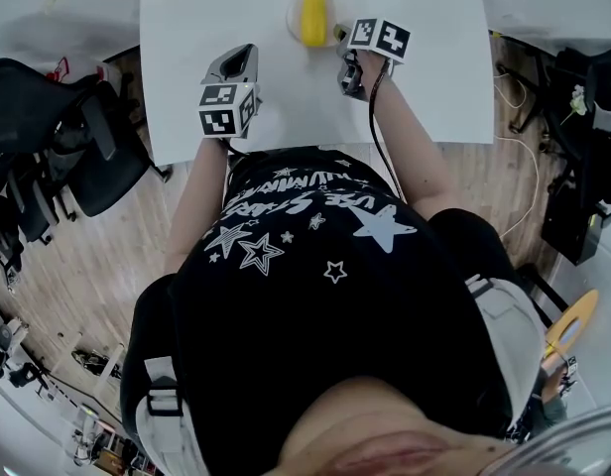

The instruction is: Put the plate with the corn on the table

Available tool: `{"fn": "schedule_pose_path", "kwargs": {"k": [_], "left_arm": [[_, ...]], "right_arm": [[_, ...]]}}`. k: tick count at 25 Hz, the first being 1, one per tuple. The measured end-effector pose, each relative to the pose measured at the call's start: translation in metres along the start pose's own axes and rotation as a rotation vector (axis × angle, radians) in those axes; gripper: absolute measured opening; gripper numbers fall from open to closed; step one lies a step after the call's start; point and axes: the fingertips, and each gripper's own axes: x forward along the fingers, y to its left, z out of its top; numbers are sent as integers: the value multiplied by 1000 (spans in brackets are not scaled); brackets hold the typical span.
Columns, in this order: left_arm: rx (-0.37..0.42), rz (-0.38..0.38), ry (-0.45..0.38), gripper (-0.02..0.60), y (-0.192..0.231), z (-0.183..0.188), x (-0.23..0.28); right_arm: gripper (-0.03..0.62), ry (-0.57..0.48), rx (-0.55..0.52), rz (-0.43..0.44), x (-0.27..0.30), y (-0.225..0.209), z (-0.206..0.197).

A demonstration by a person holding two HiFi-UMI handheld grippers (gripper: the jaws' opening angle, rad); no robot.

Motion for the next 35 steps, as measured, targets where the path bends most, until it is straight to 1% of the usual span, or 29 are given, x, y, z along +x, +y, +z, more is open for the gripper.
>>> {"fn": "schedule_pose_path", "kwargs": {"k": [7, 15, 18, 21, 26, 31, 35], "left_arm": [[5, 0, 9, 6, 1, -4, 3], [23, -11, 20, 6, 1, -4, 7], [12, -21, 17, 6, 4, -4, 7], [-8, -28, 9, 6, 9, -4, 6], [-6, -36, -5, 6, 15, -2, 1], [-9, -56, -20, 6, 24, -4, -11], [6, -96, -20, 6, 28, -7, -22]], "right_arm": [[125, 24, -22, -17, 3, -4, -1], [147, 38, -119, -76, -1, -9, 0], [147, 34, -141, -95, -1, -10, -1], [147, 28, -137, -103, -2, -11, -3], [147, 14, -121, -133, -10, -19, -7], [147, -30, -77, -157, -26, -19, -14], [147, -79, -40, -164, -39, -11, -22]]}}
